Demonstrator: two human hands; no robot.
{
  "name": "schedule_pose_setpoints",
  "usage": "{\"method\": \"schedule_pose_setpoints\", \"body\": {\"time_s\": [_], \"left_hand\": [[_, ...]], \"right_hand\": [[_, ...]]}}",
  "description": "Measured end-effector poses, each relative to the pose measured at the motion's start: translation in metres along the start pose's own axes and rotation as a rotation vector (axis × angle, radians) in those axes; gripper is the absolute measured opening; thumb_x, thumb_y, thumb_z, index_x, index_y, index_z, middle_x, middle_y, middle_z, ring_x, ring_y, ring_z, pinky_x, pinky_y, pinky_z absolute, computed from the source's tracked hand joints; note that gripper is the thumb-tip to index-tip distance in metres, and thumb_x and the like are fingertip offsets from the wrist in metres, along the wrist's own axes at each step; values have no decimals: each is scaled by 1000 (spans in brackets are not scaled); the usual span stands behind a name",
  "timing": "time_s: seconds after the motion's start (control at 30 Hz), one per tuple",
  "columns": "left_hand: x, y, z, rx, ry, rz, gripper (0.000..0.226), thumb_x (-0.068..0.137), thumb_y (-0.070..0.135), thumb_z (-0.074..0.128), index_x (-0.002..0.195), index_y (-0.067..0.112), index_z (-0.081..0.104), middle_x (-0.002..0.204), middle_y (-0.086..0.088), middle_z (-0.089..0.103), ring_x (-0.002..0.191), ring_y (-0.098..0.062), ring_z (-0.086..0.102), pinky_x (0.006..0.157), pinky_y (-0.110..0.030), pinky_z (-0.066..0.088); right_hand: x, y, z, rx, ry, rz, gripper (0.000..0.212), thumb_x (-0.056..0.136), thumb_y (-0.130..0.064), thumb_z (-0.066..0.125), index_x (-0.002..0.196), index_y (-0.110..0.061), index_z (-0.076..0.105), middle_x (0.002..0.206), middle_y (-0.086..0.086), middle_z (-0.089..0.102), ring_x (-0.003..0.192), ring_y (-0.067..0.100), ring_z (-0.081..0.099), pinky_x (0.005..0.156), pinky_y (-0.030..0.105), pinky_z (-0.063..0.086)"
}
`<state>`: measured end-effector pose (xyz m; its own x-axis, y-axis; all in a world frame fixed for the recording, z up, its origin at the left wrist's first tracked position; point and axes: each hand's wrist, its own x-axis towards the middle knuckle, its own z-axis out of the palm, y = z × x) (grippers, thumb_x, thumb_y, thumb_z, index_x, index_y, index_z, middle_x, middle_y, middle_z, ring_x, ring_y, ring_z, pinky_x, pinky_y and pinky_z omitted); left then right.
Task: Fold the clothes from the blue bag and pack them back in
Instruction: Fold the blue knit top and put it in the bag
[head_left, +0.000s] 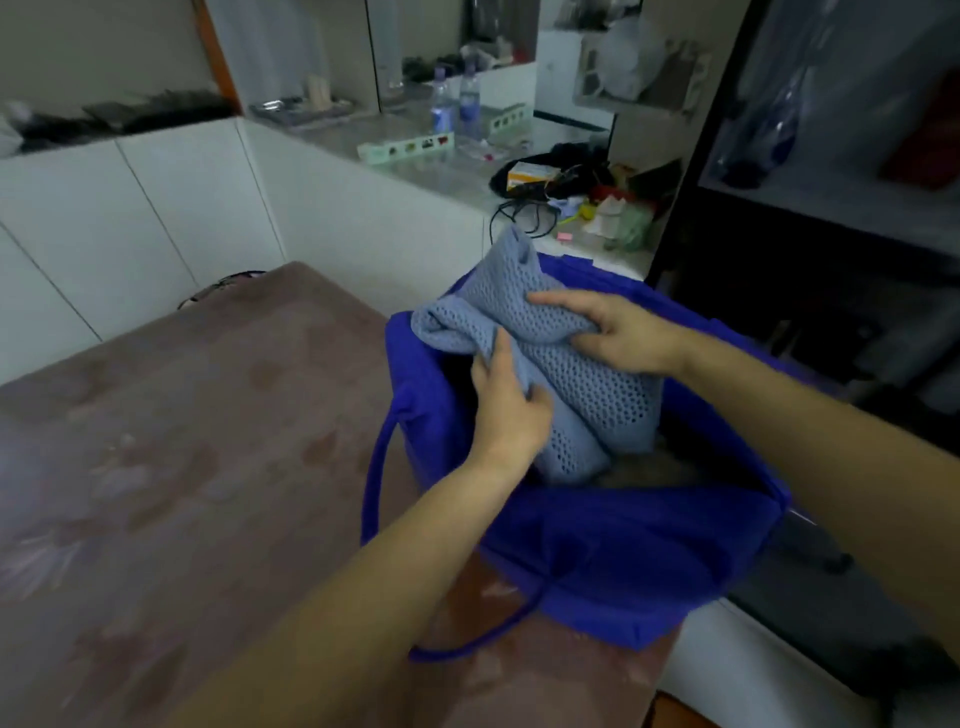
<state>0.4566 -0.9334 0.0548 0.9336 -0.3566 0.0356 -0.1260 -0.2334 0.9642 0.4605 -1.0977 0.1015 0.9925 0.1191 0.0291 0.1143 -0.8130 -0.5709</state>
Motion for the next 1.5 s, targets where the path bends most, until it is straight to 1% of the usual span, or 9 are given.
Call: {"method": "schedule_pose_setpoints", "body": {"time_s": [0.1,0.2,0.3,0.57,0.8,1.03,1.2,1.33,1.5], "left_hand": [[11,-34,3,-79,4,-168,68,76,9,53,141,23,37,132,-10,46,115,-24,52,99,-37,47],[20,-43,-1,-137,-10,-377,37,83,-2,51,119,7,49,115,-9,57,100,-21,57,78,-27,52],[43,-39,3,-137,38,-457,27,83,-3,52,106,11,51,117,-15,58,109,-29,56,89,-37,52],[94,-28,15,123,140,-454,57,94,20,53,144,12,28,144,-17,24,121,-33,45,102,-34,41],[99,-59,-5,486,37,-601,48,99,24,44,142,6,32,146,-15,35,132,-31,37,104,-34,33],[100,-42,2,712,-74,-570,63,98,44,33,147,9,18,150,-22,16,134,-39,28,107,-44,28],[105,-15,7,967,-153,-360,59,98,39,38,147,12,21,157,-13,-3,137,-38,18,110,-45,26],[125,-34,10,937,-284,-399,45,94,29,37,135,11,42,140,-17,42,122,-35,43,101,-46,39],[105,-54,7,908,-171,-578,79,92,65,16,151,18,-6,156,-20,-4,142,-40,6,112,-53,13]], "right_hand": [[14,33,18,-10,-139,92,67,88,11,43,139,-31,40,153,-4,28,138,7,24,113,23,21],[30,45,21,-198,-215,179,68,89,4,40,143,-37,33,154,-3,28,138,20,32,108,28,31],[46,45,23,-385,-288,226,71,90,-5,40,144,-47,23,148,3,37,126,28,44,98,38,43],[102,49,26,-441,-323,211,51,93,-16,48,140,-32,40,140,6,46,119,29,48,97,40,43],[126,78,46,-560,-509,345,41,95,-37,47,133,-20,48,132,9,53,102,30,57,93,41,48],[104,62,21,-577,-271,212,32,91,-28,50,121,-33,58,113,6,58,90,27,55,67,33,46],[71,-2,10,-967,95,-53,20,94,-28,50,91,-13,62,101,8,61,87,28,55,59,32,29],[87,3,37,-718,-168,-57,28,95,-17,45,121,-12,56,121,11,55,110,30,53,72,36,41],[116,56,52,-359,-426,176,60,97,-45,39,151,-27,18,157,2,18,142,24,23,114,34,20]]}}
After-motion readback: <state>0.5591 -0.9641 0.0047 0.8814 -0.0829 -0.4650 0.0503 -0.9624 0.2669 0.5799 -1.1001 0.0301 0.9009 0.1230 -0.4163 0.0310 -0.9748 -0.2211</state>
